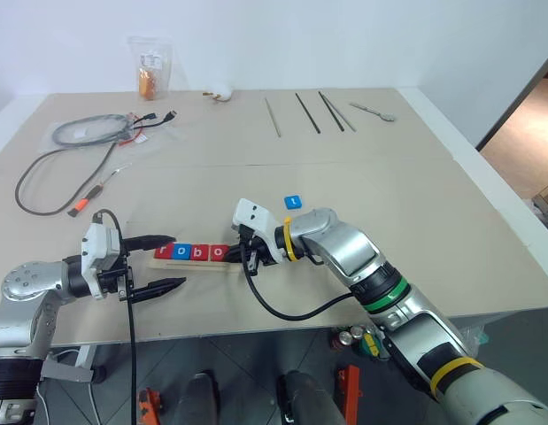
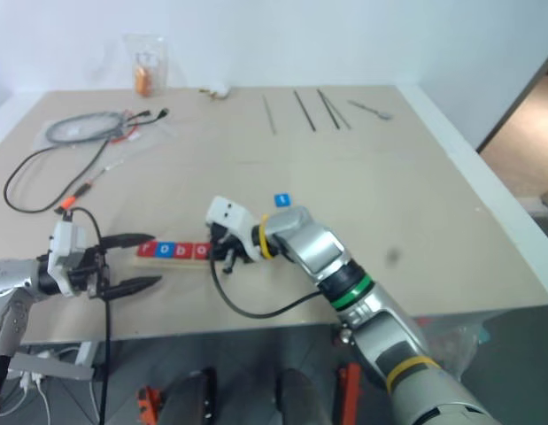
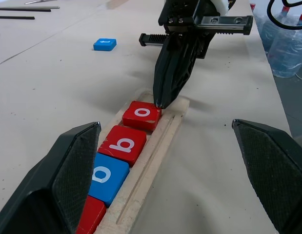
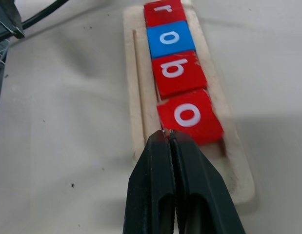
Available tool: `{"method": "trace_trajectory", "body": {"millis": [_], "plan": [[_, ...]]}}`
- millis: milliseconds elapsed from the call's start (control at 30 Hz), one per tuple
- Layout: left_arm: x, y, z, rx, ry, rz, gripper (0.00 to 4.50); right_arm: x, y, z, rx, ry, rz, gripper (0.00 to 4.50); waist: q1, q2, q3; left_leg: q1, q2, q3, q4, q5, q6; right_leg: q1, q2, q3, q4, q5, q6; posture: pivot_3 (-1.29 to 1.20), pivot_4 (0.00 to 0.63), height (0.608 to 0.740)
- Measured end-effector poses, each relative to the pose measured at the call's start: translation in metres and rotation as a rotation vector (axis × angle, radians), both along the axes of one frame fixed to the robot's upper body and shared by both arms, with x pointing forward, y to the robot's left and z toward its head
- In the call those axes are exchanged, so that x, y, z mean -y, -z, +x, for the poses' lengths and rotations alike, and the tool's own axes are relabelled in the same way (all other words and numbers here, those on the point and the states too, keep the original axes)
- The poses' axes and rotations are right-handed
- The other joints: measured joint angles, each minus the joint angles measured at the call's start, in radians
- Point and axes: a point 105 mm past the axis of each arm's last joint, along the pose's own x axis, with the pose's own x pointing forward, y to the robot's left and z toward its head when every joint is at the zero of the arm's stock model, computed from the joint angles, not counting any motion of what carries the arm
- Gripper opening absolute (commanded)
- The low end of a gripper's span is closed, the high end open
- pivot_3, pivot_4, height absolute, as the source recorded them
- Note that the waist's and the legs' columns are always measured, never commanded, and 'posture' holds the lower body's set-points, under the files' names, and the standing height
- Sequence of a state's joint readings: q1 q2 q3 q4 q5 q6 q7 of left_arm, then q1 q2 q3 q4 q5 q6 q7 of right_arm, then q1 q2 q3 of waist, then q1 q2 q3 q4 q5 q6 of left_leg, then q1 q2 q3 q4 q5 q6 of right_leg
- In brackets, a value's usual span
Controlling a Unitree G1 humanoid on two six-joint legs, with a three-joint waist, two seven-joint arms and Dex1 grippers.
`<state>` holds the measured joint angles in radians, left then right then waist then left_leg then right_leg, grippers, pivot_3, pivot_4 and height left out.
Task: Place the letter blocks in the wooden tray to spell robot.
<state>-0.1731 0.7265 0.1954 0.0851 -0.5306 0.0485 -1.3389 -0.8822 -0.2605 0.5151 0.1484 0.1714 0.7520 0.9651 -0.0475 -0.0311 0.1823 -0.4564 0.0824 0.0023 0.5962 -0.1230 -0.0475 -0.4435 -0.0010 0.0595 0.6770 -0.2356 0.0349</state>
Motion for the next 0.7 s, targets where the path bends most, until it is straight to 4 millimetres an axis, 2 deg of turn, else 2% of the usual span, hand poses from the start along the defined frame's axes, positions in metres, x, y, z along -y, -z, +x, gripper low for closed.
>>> {"method": "trace_trajectory", "body": {"millis": [267,533,700], "plan": [[0.0,0.0,0.0,0.003,0.001,0.0,4.5,-0.004,-0.01,0.002,0.02,-0.016,0.004,0.06,0.0,0.0,0.0,0.0,0.0,0.0,0.0,0.0,0.0,0.0,0.0,0.0,0.0,0.0,0.0,0.0,0.15,0.74],[0.0,0.0,0.0,0.003,0.001,0.0,4.5,0.018,-0.015,0.02,0.029,0.055,-0.004,0.06,0.0,0.0,0.0,0.0,0.0,0.0,0.0,0.0,0.0,0.0,0.0,0.0,0.0,0.0,0.0,0.0,0.15,0.74],[0.0,0.0,0.0,0.003,0.001,0.0,4.5,0.02,-0.011,0.023,0.038,0.065,-0.015,0.06,-0.001,0.0,0.0,0.0,0.0,0.0,0.0,0.0,0.0,0.0,0.001,0.0,0.001,0.0,0.0,0.0,0.15,0.74]]}}
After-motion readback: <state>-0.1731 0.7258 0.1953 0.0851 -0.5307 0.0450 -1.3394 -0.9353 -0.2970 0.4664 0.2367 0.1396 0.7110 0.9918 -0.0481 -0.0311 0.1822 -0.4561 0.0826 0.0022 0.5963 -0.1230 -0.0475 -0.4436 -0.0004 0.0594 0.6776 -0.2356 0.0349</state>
